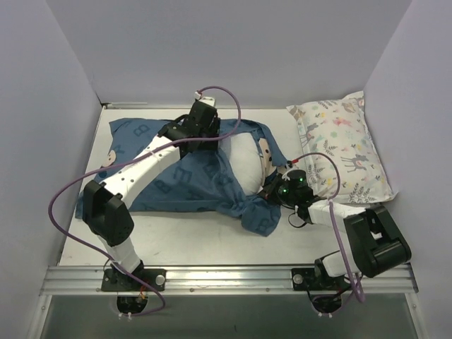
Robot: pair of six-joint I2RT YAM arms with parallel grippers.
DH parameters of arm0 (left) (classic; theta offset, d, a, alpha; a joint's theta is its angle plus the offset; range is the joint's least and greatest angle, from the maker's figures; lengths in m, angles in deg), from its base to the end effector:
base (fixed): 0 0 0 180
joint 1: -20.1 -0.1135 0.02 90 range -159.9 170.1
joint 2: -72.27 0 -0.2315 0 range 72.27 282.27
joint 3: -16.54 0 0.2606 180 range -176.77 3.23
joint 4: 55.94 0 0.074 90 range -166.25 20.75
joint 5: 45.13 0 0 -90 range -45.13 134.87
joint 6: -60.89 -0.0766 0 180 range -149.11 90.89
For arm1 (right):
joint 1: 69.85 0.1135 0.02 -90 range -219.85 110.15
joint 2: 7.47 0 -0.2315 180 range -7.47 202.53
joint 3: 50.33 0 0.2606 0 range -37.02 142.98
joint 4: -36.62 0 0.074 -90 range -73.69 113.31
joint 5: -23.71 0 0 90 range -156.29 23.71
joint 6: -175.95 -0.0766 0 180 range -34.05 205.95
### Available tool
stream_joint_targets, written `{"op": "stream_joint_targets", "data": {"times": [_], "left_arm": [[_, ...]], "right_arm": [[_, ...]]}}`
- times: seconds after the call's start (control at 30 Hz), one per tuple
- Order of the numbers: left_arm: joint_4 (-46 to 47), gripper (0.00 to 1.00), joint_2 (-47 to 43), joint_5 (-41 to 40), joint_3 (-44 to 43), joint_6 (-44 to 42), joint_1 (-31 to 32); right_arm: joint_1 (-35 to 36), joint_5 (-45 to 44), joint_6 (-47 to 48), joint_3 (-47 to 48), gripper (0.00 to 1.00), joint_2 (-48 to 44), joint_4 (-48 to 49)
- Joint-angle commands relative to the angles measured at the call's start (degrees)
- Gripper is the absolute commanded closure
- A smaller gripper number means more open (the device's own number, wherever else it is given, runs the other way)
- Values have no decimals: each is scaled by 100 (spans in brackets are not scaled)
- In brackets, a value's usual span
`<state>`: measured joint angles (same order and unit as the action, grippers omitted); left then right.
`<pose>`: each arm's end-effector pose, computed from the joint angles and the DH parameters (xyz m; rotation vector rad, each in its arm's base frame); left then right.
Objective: Remove the pillowcase from the pillow
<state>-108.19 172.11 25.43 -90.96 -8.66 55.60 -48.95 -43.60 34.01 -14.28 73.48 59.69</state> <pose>0.3583 -0.2243 0.2737 0.1372 2.2923 -0.1031 0.2720 0.1355 0.1044 0.2883 2.1077 1.1872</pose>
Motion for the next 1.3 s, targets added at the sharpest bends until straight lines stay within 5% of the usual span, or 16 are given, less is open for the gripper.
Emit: {"op": "stream_joint_targets", "data": {"times": [0.0,0.33,0.47,0.57,1.1,1.13,1.2,1.27], "left_arm": [[-386,30,-350,-376,-643,-348,193],[-738,16,-333,-702,-1935,-815,1642],[-887,13,332,-753,-2121,-621,2100],[-1124,3,965,-1324,-2253,-244,2189],[-1019,4,2048,-1159,-1251,-217,1899],[-1002,9,2136,-1019,-1294,-217,1820],[-1002,70,2382,-755,-1505,-138,1592],[-1002,100,2540,-649,-1715,-85,1469]], "right_arm": [[282,-169,369,362,100,-299,-438],[362,-196,457,512,100,-325,-632],[370,-248,370,512,100,-360,-632],[397,-318,317,460,100,-422,-659],[414,-1373,-44,248,100,-1194,-1546],[414,-1391,-70,196,100,-1230,-1520],[432,-1382,-70,213,100,-1266,-1520],[467,-1330,43,326,100,-1274,-1642]]}}
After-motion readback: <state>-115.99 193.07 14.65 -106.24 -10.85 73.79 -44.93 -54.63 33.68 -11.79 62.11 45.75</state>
